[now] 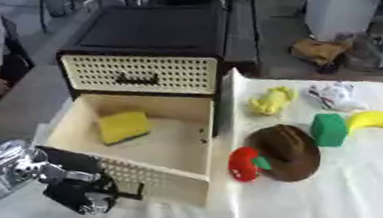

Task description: Pick up objects from table and place into drawer.

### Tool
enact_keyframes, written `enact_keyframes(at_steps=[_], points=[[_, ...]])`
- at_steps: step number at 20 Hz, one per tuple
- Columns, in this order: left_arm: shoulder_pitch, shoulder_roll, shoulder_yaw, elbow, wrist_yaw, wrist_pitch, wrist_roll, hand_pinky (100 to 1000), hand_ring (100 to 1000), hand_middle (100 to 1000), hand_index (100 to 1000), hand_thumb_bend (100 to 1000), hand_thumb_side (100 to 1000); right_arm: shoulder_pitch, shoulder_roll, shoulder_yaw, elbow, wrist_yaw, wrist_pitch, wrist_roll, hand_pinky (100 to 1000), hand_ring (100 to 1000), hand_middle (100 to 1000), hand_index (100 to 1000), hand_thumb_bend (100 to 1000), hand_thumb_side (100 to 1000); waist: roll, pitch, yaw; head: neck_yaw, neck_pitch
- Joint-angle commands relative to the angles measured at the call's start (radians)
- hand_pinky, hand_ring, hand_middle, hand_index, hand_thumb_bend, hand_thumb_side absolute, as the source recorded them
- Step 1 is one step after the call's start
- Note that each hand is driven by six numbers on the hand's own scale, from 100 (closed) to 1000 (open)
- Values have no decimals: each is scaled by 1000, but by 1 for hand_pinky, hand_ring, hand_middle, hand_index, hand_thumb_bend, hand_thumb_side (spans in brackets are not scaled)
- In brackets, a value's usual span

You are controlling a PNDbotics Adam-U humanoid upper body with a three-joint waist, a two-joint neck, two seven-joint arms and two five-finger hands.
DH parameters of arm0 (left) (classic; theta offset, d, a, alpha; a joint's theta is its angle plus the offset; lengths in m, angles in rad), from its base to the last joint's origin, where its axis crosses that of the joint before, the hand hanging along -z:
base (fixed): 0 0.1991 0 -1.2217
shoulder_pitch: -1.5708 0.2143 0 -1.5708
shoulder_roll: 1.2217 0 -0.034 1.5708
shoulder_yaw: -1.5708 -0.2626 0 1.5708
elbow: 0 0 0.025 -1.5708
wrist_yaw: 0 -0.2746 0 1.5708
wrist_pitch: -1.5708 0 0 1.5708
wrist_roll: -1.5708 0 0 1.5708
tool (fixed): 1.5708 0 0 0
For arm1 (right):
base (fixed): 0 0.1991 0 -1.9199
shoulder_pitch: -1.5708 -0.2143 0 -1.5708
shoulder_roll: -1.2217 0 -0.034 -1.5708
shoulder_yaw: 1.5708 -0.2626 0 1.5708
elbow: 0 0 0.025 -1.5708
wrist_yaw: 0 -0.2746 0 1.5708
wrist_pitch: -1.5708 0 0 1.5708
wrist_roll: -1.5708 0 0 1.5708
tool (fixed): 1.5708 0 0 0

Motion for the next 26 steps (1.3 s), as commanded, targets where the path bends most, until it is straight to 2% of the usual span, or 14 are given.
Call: enact_keyframes(at_steps=[1, 8, 26], points=[[-5, 17, -9, -50, 29, 11, 21, 615, 715, 714, 978, 100, 1000, -9, -14, -8, -16, 12, 2, -4, 701, 794, 747, 815, 100, 1000, -3, -12, -4, 3, -1], [8, 29, -5, -73, -1, 0, 38, 646, 748, 746, 980, 100, 1000, -7, -13, -8, -16, 13, 5, -6, 701, 795, 746, 815, 100, 1000, -2, -15, -2, 3, -2], [21, 25, -4, -64, -36, -22, 48, 647, 747, 744, 962, 100, 965, -8, -14, -9, -16, 15, 8, -9, 703, 796, 746, 815, 100, 1000, -1, -15, -1, 7, -7]])
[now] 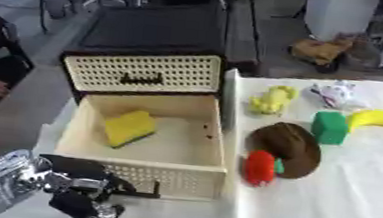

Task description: Pick up objects from table and place into drawer.

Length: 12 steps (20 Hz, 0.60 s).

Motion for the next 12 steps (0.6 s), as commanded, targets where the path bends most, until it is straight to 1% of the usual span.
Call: enact_keyframes(at_steps=[1, 5, 8, 12], points=[[-5, 22, 7, -17, -4, -8, 6, 648, 749, 746, 962, 100, 963, -10, -14, -8, -16, 12, 1, -3, 703, 796, 746, 815, 100, 1000, -2, -12, 1, 3, -7], [1, 23, 9, -19, -10, -13, 10, 645, 743, 741, 961, 100, 955, -9, -14, -9, -16, 12, 1, -4, 703, 796, 746, 815, 100, 1000, -2, -13, 1, 3, -8], [6, 25, 10, -19, -15, -18, 16, 619, 717, 733, 961, 100, 953, -8, -14, -9, -16, 12, 3, -5, 703, 796, 746, 815, 100, 1000, -2, -15, 1, 4, -7], [17, 33, 15, -20, -24, -28, 24, 610, 701, 723, 962, 100, 945, -6, -14, -9, -16, 14, 5, -5, 703, 796, 746, 815, 100, 1000, 0, -18, 2, 3, -4]])
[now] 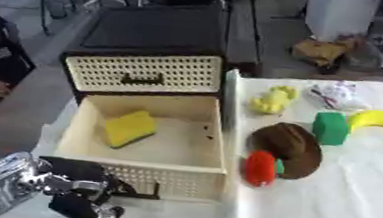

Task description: Pick up objects from table and place into drawer.

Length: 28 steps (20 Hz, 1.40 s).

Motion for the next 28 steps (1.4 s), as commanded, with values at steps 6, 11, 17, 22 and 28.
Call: enact_keyframes(at_steps=[6, 11, 17, 22, 28], points=[[1, 42, 20, -32, -15, -31, 9, 401, 510, 581, 968, 100, 917, -7, -12, -9, -16, 14, 4, -2, 704, 796, 745, 815, 100, 1000, -2, -14, 5, 0, -6], [5, 45, 24, -28, -40, -48, 13, 263, 371, 490, 985, 100, 899, -8, -9, -10, -16, 15, 8, -2, 704, 797, 745, 814, 100, 1000, -2, -12, 6, -1, -8], [12, 48, 23, -34, -59, -67, 1, 149, 277, 420, 1000, 100, 899, -8, -8, -11, -16, 16, 11, -4, 704, 797, 744, 814, 100, 1000, -1, -11, 5, -2, -14], [19, 59, 31, -63, -74, -97, 5, 100, 194, 335, 1000, 100, 877, -7, -8, -11, -16, 18, 14, -5, 704, 797, 744, 813, 100, 1000, -1, -12, 5, -2, -15], [30, 71, 36, -81, -102, -130, 7, 100, 213, 362, 1000, 100, 895, -7, -7, -10, -16, 18, 16, -4, 704, 797, 744, 813, 100, 1000, 0, -11, 6, -3, -17]])
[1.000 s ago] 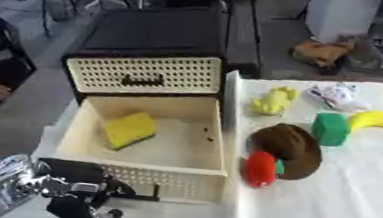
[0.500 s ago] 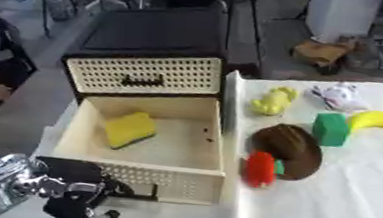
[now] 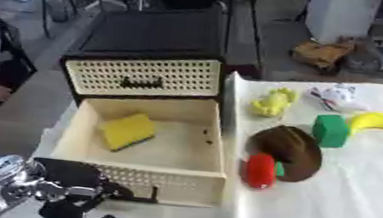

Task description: Pick up objects from table and place into drawer.

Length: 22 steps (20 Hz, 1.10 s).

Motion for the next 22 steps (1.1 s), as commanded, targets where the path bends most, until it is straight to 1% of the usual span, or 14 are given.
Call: enact_keyframes(at_steps=[1, 5, 9, 11, 13, 15, 17, 19, 21, 22], points=[[1, 35, 8, -24, -10, -15, -18, 100, 216, 364, 1000, 100, 900, -7, -15, -9, -16, 9, 3, 0, 704, 797, 744, 813, 100, 1000, -3, -9, 2, -1, -9], [2, 21, 3, -9, -11, -1, -54, 100, 215, 350, 1000, 100, 920, -8, -14, -10, -16, 10, 4, 0, 704, 797, 744, 813, 100, 1000, -3, -6, -1, -3, -15], [-5, 10, 2, 5, -18, 2, -61, 100, 199, 329, 1000, 100, 919, -9, -13, -10, -16, 10, 4, 0, 704, 797, 743, 812, 100, 1000, -2, -4, -3, -3, -11], [-9, 7, 3, 10, -29, -10, -65, 100, 179, 315, 1000, 100, 903, -8, -12, -10, -16, 10, 5, 0, 704, 797, 743, 812, 100, 1000, -2, -4, -4, -3, -9], [-11, 4, 5, 15, -44, -28, -70, 100, 124, 255, 1000, 100, 887, -8, -11, -10, -16, 10, 6, 1, 704, 797, 743, 812, 100, 1000, -2, -4, -6, -4, -8], [-10, 0, 7, 21, -55, -44, -71, 100, 102, 231, 1000, 100, 862, -8, -11, -11, -16, 11, 7, 1, 704, 797, 743, 813, 100, 1000, -1, -4, -7, -6, -7], [-10, 0, 9, 21, -62, -59, -69, 100, 100, 200, 1000, 100, 801, -7, -11, -11, -16, 12, 7, 2, 704, 798, 742, 813, 100, 1000, 0, -3, -8, -6, -5], [-10, 0, 11, 19, -69, -73, -65, 100, 100, 174, 1000, 100, 708, -7, -10, -11, -16, 13, 8, 2, 704, 797, 742, 812, 100, 1000, 1, -3, -8, -7, -4], [-10, 1, 12, 18, -78, -84, -63, 100, 100, 149, 1000, 100, 651, -7, -10, -11, -16, 13, 10, 2, 703, 797, 741, 812, 100, 1000, 1, -2, -7, -7, -4], [-10, 0, 12, 20, -82, -87, -64, 100, 100, 149, 1000, 100, 636, -7, -10, -11, -16, 13, 10, 2, 703, 798, 741, 812, 100, 1000, 1, -2, -7, -7, -5]])
